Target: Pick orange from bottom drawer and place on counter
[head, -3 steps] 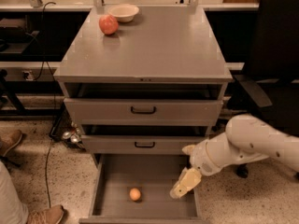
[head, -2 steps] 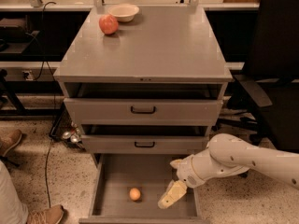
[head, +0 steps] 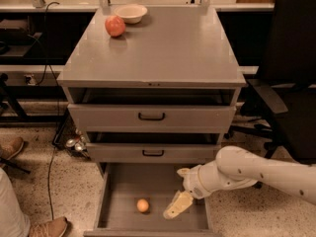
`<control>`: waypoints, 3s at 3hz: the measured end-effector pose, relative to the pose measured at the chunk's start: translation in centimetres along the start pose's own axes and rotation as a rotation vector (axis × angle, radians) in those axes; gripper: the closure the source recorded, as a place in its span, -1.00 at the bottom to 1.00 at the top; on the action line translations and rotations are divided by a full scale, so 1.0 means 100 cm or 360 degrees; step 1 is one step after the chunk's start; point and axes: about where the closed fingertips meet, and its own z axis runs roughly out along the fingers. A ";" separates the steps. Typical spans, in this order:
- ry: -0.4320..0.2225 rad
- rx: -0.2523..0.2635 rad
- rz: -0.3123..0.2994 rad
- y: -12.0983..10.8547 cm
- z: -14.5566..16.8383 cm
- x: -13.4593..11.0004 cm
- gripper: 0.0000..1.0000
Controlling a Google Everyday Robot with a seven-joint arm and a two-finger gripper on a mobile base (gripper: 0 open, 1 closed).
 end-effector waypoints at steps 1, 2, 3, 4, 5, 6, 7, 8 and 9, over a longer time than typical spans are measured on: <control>-0.0141 0.0112 -0.0052 -0.028 0.032 0.015 -1.00; -0.0281 0.0160 -0.0119 -0.060 0.067 0.028 -1.00; -0.0427 0.0104 -0.0155 -0.087 0.129 0.043 -1.00; -0.0497 0.0048 -0.0134 -0.101 0.180 0.053 -1.00; -0.0489 0.0060 -0.0128 -0.102 0.184 0.056 -1.00; -0.0431 0.0126 -0.0133 -0.108 0.199 0.066 -1.00; -0.0383 0.0194 -0.0167 -0.127 0.227 0.081 -1.00; -0.0333 0.0223 -0.0171 -0.146 0.257 0.097 -1.00; -0.0274 0.0223 -0.0163 -0.156 0.286 0.113 -1.00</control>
Offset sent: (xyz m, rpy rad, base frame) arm 0.0806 0.0102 -0.1417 0.2117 -0.2639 -0.0740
